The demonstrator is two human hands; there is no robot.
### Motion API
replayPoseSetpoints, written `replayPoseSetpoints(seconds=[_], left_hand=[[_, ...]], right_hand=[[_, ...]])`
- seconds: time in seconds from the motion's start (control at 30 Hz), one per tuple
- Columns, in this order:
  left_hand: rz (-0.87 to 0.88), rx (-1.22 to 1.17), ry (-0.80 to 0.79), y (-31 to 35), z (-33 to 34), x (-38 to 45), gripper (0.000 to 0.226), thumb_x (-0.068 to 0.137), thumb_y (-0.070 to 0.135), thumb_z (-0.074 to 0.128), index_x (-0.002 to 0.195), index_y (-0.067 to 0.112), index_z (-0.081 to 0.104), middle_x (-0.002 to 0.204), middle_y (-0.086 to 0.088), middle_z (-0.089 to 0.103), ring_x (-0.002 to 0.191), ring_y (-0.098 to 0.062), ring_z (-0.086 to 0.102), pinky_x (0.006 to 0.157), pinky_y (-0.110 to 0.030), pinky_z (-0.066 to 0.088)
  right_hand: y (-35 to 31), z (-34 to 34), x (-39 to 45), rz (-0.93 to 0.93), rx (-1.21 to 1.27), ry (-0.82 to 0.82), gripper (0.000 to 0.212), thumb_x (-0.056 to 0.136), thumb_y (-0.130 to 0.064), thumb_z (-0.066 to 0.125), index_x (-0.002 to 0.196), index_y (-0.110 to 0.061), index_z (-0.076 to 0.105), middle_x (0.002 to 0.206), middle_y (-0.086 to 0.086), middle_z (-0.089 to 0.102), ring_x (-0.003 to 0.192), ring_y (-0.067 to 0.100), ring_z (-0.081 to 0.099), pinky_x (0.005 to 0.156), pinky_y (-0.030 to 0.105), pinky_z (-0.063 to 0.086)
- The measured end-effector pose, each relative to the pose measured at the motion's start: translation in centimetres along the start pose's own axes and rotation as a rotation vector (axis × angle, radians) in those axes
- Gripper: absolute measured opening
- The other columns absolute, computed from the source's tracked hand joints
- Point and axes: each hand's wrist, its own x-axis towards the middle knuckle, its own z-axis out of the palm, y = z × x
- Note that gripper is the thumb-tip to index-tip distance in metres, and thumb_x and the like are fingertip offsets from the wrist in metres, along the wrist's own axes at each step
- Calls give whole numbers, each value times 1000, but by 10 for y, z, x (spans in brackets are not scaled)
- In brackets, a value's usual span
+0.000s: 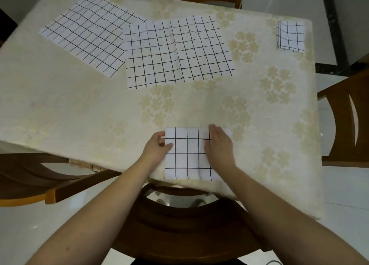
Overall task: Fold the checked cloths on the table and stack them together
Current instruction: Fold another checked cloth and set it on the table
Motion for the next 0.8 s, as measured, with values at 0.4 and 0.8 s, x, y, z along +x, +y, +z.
replayPoseSetpoints(seconds=[0.4, 0.8], left_hand=[[-31, -41, 8, -8, 1, 9, 35, 85, 6, 71, 118, 13, 61, 105, -5, 71, 99, -23, 69, 92, -42, 55], [-169, -172, -96, -16, -2, -2, 28, 84, 21, 76, 109, 16, 65, 110, -6, 70, 102, -24, 69, 92, -43, 56]], right_hand=[[2, 45, -20, -91, -343, -207, 65, 100, -53, 11, 153, -25, -15, 160, -3, -23, 147, 16, -22, 119, 38, -13], [71, 6, -31, 65, -353, -106, 66, 97, -57, 7, 155, -28, -5, 163, -2, -9, 148, 13, -12, 121, 38, -3]])
